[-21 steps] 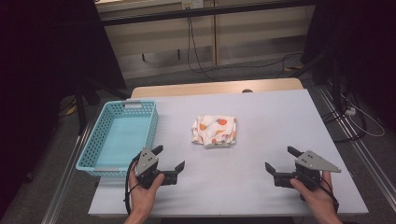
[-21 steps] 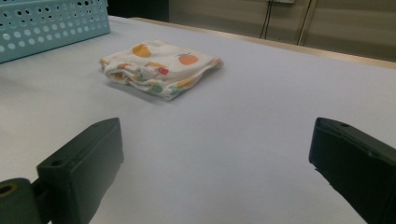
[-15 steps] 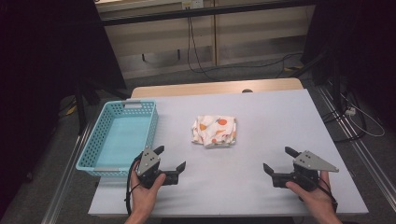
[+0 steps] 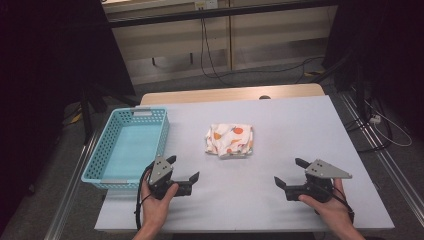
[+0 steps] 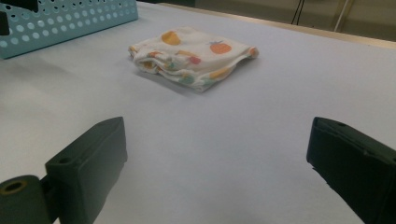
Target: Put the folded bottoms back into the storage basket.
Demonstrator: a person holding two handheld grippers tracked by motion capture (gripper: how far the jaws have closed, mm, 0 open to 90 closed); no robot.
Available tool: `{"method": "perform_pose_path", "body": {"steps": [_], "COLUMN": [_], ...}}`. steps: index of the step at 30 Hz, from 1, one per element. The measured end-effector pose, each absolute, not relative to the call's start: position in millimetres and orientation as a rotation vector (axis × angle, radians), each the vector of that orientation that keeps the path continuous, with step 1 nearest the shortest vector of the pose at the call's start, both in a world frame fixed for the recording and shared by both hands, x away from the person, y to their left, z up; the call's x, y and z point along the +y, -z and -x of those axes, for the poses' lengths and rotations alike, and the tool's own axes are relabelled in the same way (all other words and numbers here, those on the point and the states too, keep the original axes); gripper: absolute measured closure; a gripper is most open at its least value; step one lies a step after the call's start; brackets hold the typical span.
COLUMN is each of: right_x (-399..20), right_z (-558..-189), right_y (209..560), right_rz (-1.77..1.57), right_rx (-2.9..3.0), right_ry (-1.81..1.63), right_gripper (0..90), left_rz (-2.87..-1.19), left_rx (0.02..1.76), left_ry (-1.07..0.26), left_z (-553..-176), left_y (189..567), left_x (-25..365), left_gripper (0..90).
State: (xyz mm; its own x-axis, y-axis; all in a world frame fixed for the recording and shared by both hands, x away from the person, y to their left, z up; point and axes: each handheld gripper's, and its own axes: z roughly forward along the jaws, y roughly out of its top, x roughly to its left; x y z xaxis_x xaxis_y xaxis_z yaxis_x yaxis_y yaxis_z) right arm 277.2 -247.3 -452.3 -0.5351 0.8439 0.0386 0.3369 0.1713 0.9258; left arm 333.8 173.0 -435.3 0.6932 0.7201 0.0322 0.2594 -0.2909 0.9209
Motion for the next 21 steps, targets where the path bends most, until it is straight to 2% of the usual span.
{"method": "perform_pose_path", "body": {"steps": [21], "right_x": [-207], "right_z": [-299], "right_y": [447], "right_rz": [-1.049], "right_rx": [2.156], "right_ry": [-1.345], "right_gripper": [7.2], "left_rz": [-1.863], "left_rx": [0.736], "left_ry": [-0.541], "left_z": [-330], "left_y": [434], "left_x": [173], "left_gripper": [4.2]}}
